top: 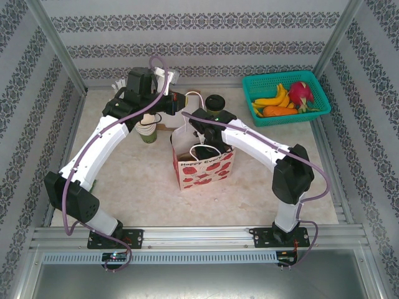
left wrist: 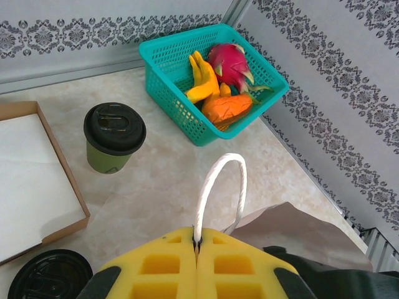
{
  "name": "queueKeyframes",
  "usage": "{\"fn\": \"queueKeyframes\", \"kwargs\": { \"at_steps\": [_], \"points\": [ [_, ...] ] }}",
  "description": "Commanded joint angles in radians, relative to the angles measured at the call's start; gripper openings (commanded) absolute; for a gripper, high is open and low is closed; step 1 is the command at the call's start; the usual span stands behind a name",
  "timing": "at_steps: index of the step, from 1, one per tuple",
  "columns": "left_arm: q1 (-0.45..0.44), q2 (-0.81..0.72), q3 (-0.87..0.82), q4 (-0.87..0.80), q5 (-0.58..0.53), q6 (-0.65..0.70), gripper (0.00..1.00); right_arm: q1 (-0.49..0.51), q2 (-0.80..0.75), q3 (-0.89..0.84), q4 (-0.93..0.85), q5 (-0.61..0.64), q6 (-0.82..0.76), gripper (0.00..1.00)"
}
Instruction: Pack the takeout coffee
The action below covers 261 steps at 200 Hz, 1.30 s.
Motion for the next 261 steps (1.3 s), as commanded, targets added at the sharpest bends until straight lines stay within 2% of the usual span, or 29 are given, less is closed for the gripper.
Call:
{"fn": "queueKeyframes", "kwargs": {
  "at_steps": [1, 66, 163, 196, 237, 261],
  "points": [
    [0.005, -0.022, 0.023, 0.024, 0.016, -0.033, 0.00, -0.010, 0.033, 0.008, -0.029, 0.033, -0.008, 0.00],
    [0.006, -0.028, 0.020, 0.002, 0.008, -0.055, 0.00, -0.018, 0.071, -0.039, 0.060, 0.070, 0.043, 0.00],
    [0.006, -0.036, 0.056, -0.037, -0.063, -0.077, 0.00, -0.017, 0.109, -0.145, 0.164, 0.084, 0.037, 0.00],
    [0.005, -0.032, 0.067, -0.043, -0.055, -0.079, 0.00, -0.014, 0.118, -0.162, 0.183, 0.078, 0.037, 0.00],
    [0.006, -0.027, 0.070, -0.046, -0.058, -0.077, 0.00, -0.017, 0.132, -0.212, 0.245, 0.071, 0.033, 0.04],
    [0.006, -0.017, 0.076, -0.051, -0.045, -0.076, 0.00, -0.018, 0.159, -0.221, 0.251, 0.074, 0.033, 0.09]
  ]
}}
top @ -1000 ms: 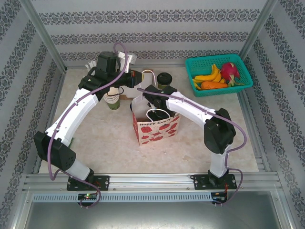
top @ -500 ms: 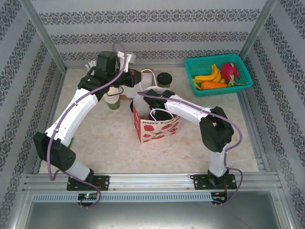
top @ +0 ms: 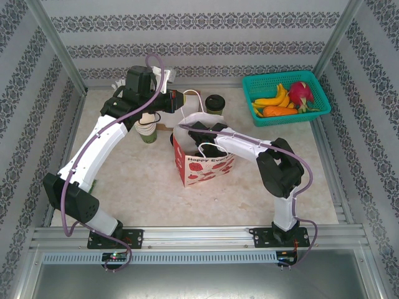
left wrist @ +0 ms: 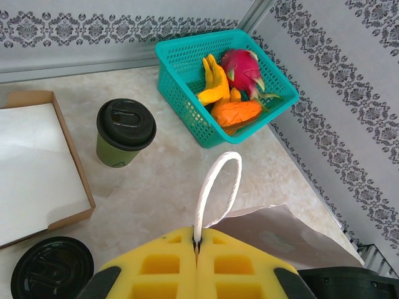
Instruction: Pack the takeout coffee
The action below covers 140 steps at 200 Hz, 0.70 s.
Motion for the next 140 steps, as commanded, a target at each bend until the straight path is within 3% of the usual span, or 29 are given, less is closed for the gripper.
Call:
{"fn": "queueKeyframes", "kwargs": {
  "at_steps": [1, 29, 72, 99, 124, 130, 140],
  "points": [
    [0.006, -0.012, 0.042, -0.005, 0.007, -0.012, 0.00, -0.007, 0.059, -0.037, 0.026, 0.023, 0.011, 0.10],
    [0.006, -0.002, 0.047, -0.008, 0.026, -0.010, 0.00, -0.006, 0.062, -0.032, 0.019, 0.020, 0.021, 0.22],
    [0.006, 0.012, 0.044, -0.002, 0.065, 0.015, 0.00, 0.005, -0.056, 0.007, 0.017, 0.017, 0.027, 0.52],
    [0.005, 0.016, 0.035, -0.004, 0.079, 0.032, 0.00, 0.009, -0.123, 0.020, 0.010, 0.016, 0.007, 0.61],
    [0.005, 0.017, 0.029, -0.002, 0.091, 0.041, 0.00, 0.011, -0.158, 0.015, -0.003, 0.047, 0.000, 0.59],
    [0.005, 0.018, 0.029, -0.002, 0.092, 0.043, 0.00, 0.012, -0.162, 0.012, -0.006, 0.058, -0.002, 0.54],
    [0.006, 0.017, 0.027, -0.004, 0.091, 0.045, 0.00, 0.012, -0.163, 0.005, -0.019, 0.078, -0.013, 0.33]
  ]
}}
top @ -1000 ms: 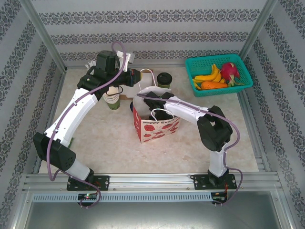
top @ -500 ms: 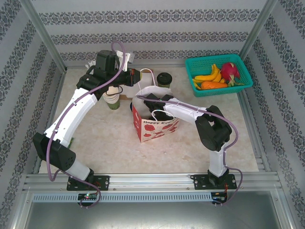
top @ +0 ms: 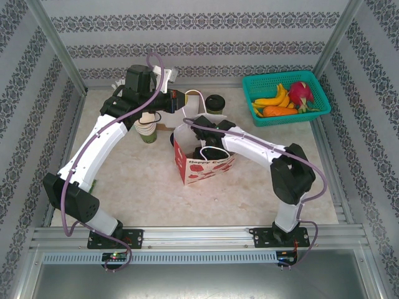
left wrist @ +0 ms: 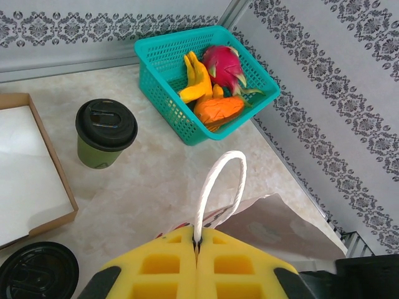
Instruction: Pack the takeout coffee
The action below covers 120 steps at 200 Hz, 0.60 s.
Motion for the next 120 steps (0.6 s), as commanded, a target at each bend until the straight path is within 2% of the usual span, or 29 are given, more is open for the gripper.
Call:
{"fn": "queueKeyframes", "kwargs": {
  "at_steps": [1, 16, 55, 120],
  "points": [
    [0.005, 0.013, 0.014, -0.001, 0.026, 0.025, 0.00, 0.011, -0.025, 0.008, -0.037, 0.067, -0.024, 0.31],
    [0.005, 0.013, 0.014, -0.001, 0.025, 0.028, 0.00, 0.008, -0.011, -0.004, -0.052, 0.073, -0.043, 0.00],
    [0.006, 0.018, 0.026, -0.018, 0.020, 0.036, 0.00, 0.004, 0.057, -0.030, -0.051, 0.000, -0.084, 0.00],
    [0.006, 0.023, 0.024, -0.022, 0.030, 0.034, 0.00, -0.004, 0.169, -0.025, -0.017, 0.038, -0.060, 0.00]
  ]
}}
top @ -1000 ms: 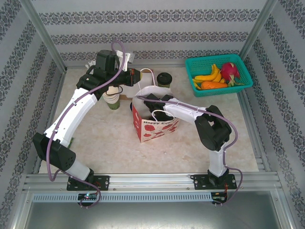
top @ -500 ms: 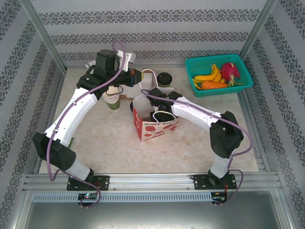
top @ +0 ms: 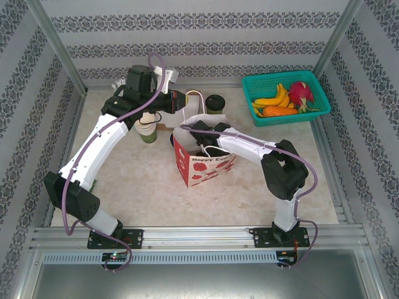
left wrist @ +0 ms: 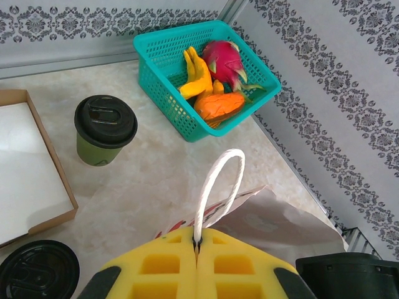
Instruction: Pack the takeout coffee
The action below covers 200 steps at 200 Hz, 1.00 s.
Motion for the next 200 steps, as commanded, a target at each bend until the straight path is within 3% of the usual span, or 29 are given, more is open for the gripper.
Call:
{"fn": "queueKeyframes", "kwargs": {
  "at_steps": [1, 66, 104, 129, 161, 200],
  "points": [
    [0.005, 0.014, 0.024, -0.018, 0.026, 0.026, 0.00, -0.003, 0.071, -0.011, 0.008, 0.020, -0.001, 0.00],
    [0.006, 0.009, 0.030, -0.036, 0.025, 0.039, 0.00, 0.009, -0.057, 0.017, -0.020, -0.010, -0.005, 0.01],
    [0.006, 0.003, 0.030, -0.047, 0.022, 0.052, 0.00, 0.015, -0.025, 0.008, -0.021, -0.015, 0.026, 0.07],
    [0.006, 0.008, 0.028, -0.053, 0.028, 0.059, 0.00, 0.017, -0.010, 0.028, -0.024, -0.001, 0.049, 0.17],
    [0.005, 0.017, 0.031, -0.059, 0.055, 0.058, 0.00, 0.019, -0.091, 0.065, -0.047, 0.013, 0.015, 0.40],
    [0.006, 0.010, 0.022, -0.059, 0.063, 0.064, 0.00, 0.016, -0.217, 0.081, -0.048, 0.016, -0.002, 0.52]
  ]
}}
